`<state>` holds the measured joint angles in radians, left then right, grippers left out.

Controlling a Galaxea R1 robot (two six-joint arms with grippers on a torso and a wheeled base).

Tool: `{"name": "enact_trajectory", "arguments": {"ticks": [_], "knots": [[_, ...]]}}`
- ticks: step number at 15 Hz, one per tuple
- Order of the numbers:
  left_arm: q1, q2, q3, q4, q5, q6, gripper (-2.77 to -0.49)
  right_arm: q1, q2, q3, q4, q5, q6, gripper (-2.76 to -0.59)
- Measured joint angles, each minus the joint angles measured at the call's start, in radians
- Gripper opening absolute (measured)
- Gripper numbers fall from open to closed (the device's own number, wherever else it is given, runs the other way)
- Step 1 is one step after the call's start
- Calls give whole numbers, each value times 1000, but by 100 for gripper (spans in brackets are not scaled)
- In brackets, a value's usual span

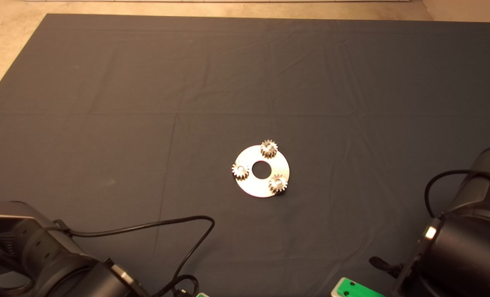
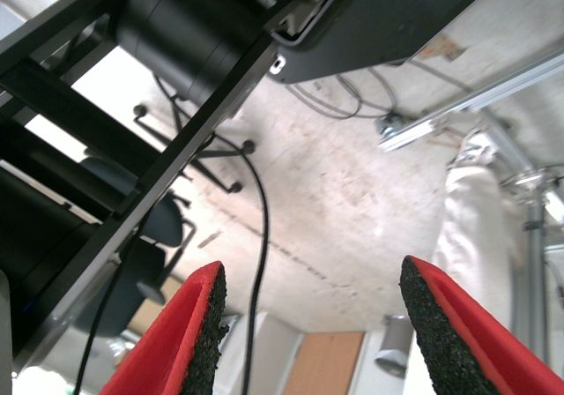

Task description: Install three planetary gears onto the carrier pins

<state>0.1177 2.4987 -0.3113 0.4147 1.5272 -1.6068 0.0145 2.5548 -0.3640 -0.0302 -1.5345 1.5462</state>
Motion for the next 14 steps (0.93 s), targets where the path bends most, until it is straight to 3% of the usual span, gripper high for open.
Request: {"name": "enact_trajectory", "arguments": {"ticks": [3, 5, 7, 10, 14], "knots": [[34, -2, 0, 9, 0, -6, -165, -98, -45, 1, -65, 5, 0, -191], [37, -3, 0, 16, 0, -8, -165, -136, -144, 3, -90, 6, -6, -191], [44, -2, 0, 20, 0, -9, -165, -151, -223, 3, -108, -8, -30, -191], [60, -3, -1, 22, 0, -9, -165, -166, -235, 7, -121, 2, -46, -191], [66, -5, -1, 24, 0, -10, -165, -176, -272, 7, -136, 0, -53, -191]]}}
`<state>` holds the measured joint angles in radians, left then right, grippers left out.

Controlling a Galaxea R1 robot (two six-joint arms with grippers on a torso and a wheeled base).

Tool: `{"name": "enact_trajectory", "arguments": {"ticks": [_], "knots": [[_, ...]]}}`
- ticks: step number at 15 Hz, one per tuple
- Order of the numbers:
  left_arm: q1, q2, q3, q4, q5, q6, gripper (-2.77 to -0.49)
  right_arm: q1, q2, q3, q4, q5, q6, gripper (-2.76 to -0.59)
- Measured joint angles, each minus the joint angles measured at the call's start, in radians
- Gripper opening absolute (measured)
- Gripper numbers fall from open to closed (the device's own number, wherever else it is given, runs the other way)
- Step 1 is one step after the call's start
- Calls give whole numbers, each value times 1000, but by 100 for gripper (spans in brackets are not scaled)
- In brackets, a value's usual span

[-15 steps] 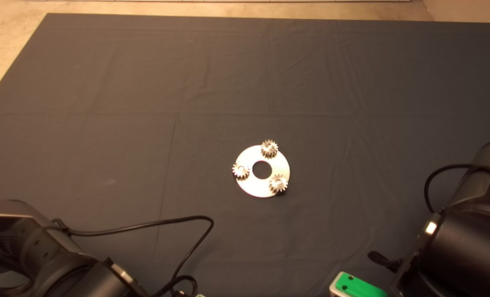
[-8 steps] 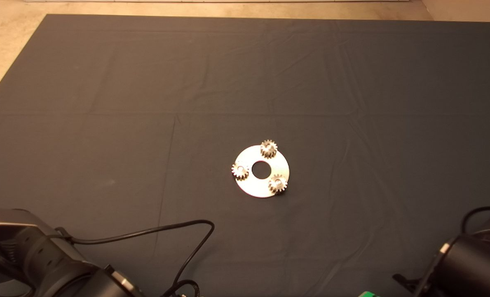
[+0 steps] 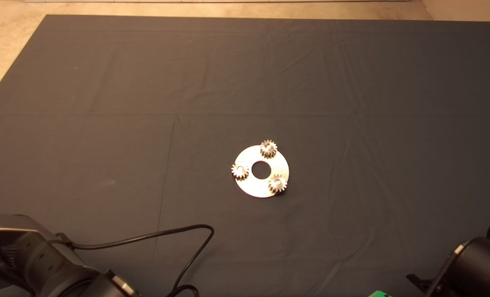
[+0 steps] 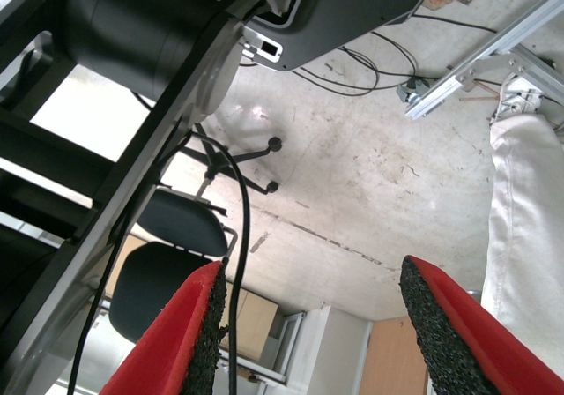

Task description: Install three planetary gears onto the carrier pins

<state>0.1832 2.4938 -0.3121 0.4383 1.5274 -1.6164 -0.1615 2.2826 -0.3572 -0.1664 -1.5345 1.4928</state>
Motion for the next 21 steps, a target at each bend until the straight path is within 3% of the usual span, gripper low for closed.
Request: {"name": "enact_trajectory", "arguments": {"ticks": [2, 9, 21], "knots": [[16, 0, 0, 3, 0, 0, -165, 1, -6, 1, -6, 1, -3, -191], [29, -1, 0, 15, 1, 0, -165, -4, -17, 1, -15, 1, -4, -191], [30, -10, 0, 20, 1, 0, -165, -24, -20, 1, -18, 1, -11, -191]]}}
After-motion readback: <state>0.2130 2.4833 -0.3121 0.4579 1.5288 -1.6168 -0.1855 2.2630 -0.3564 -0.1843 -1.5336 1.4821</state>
